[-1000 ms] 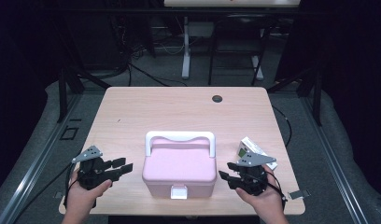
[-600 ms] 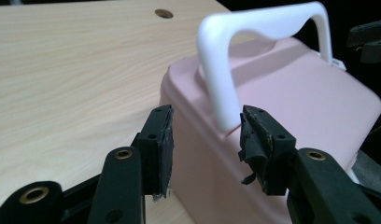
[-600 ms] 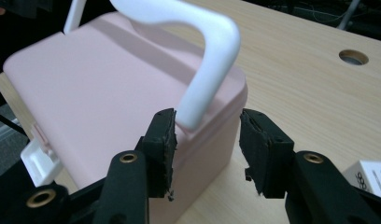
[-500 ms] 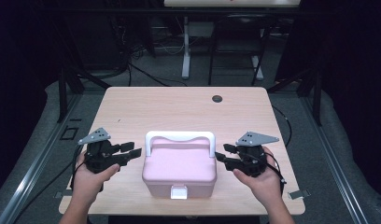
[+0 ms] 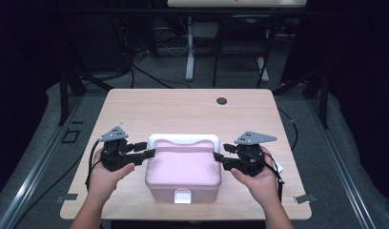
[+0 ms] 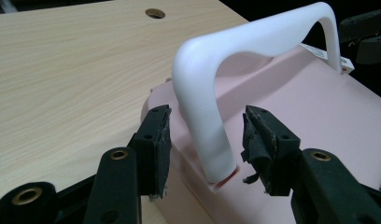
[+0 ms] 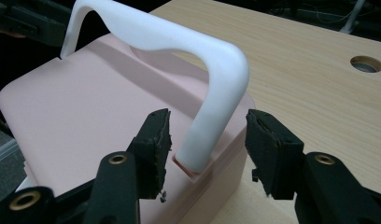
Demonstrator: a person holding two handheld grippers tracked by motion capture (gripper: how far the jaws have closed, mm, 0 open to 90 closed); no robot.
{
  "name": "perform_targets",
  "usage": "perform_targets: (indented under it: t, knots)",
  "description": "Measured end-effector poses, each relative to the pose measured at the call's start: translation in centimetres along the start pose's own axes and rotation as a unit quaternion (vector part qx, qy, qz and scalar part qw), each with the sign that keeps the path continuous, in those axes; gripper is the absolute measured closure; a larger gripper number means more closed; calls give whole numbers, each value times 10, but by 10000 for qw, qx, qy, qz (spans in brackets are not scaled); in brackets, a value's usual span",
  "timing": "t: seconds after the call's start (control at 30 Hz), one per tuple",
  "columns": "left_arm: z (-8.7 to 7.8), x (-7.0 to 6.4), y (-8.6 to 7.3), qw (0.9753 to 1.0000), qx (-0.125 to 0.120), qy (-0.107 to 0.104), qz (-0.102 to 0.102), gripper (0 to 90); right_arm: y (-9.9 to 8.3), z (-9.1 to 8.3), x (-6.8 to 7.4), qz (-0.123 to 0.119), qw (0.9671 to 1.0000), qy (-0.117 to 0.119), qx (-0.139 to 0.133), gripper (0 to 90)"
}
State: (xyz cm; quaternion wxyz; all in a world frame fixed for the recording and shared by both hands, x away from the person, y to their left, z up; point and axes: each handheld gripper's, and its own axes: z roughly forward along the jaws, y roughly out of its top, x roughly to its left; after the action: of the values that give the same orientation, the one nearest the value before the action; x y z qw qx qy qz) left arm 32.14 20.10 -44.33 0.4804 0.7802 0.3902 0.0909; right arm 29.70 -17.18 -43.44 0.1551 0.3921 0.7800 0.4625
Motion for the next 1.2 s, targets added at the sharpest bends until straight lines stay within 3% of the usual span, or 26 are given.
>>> perform_targets:
  t: [0.13, 0.3, 0.43, 0.5, 0.67, 0.8, 1.03, 1.2]
  knots:
    - [3, 1, -3, 10000, -39, -72, -53, 524, -7, 2, -3, 122, 9998, 98, -115, 488]
    - [7, 1, -6, 9997, -100, -177, -139, 555, -12, 9, -7, 188, 9997, 153, -33, 490]
    - [9, -2, -8, 9999, -71, -144, -49, 575, -13, 12, -6, 210, 9995, 244, -56, 518]
    - [9, -2, -9, 9999, -100, -90, -10, 595, -13, 13, -4, 151, 9993, 342, -84, 563]
    - [6, -3, -12, 9998, -177, -63, 63, 657, -14, 12, -1, -22, 9997, 188, -124, 620]
    - [5, -7, -12, 9996, -167, 2, 208, 683, -15, 11, 1, -150, 9995, 234, -123, 663]
    - [3, -7, -15, 9996, -228, -85, 135, 728, -17, 9, 0, -143, 9993, 301, -173, 719]
    - [2, -8, -15, 9995, -219, -76, 193, 735, -17, 8, 0, -85, 9991, 365, -180, 733]
